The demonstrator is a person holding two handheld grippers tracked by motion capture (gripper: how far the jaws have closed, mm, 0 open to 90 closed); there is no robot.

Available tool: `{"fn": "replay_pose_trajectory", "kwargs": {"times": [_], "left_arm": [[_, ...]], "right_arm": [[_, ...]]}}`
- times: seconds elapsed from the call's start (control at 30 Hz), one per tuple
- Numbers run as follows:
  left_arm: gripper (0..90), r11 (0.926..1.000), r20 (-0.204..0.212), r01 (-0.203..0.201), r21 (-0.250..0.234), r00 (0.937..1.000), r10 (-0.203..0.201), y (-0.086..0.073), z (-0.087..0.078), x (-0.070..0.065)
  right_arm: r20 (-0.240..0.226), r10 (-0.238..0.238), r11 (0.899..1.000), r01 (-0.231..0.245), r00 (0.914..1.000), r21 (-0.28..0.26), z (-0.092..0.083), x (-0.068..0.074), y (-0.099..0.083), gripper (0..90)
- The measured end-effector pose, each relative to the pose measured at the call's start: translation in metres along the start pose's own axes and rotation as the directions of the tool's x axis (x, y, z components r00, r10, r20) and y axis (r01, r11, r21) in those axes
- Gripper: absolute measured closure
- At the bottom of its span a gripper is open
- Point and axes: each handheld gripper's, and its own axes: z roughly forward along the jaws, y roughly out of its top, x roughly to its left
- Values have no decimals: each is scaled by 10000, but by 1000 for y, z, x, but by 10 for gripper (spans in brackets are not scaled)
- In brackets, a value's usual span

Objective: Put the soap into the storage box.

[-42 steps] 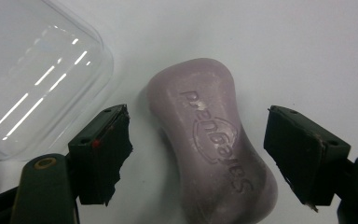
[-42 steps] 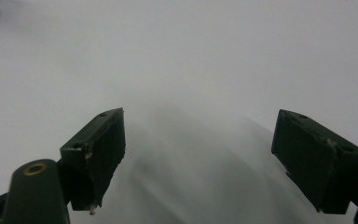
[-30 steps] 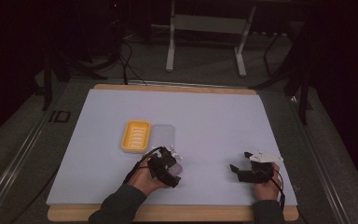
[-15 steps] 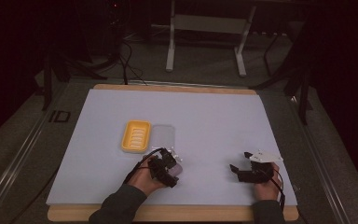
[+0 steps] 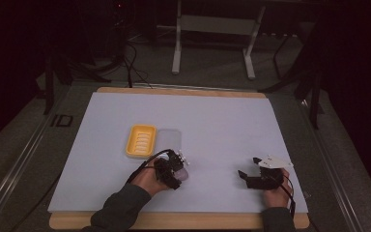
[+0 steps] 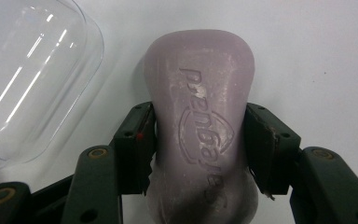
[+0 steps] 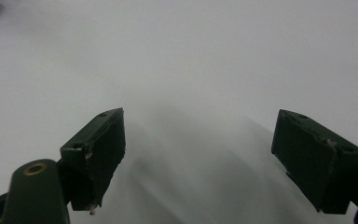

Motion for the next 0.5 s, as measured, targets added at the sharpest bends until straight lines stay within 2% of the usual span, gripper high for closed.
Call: {"fn": "replay_pose_trajectory", "kwargs": {"times": [0.23,0.37,0.5], "left_arm": [[477,9968,137,-419,687,9991,411,11,2,1],[479,9922,160,-695,1033,9975,682,16,2,1],[474,9886,257,-806,1270,9966,780,19,4,2]], "right_arm": [[-8,0,10000,0,10000,5,0,0,0,171],[-7,-1,10000,1,10000,9,0,0,0,171],[-9,-15,10000,15,10000,5,0,0,0,171]]}}
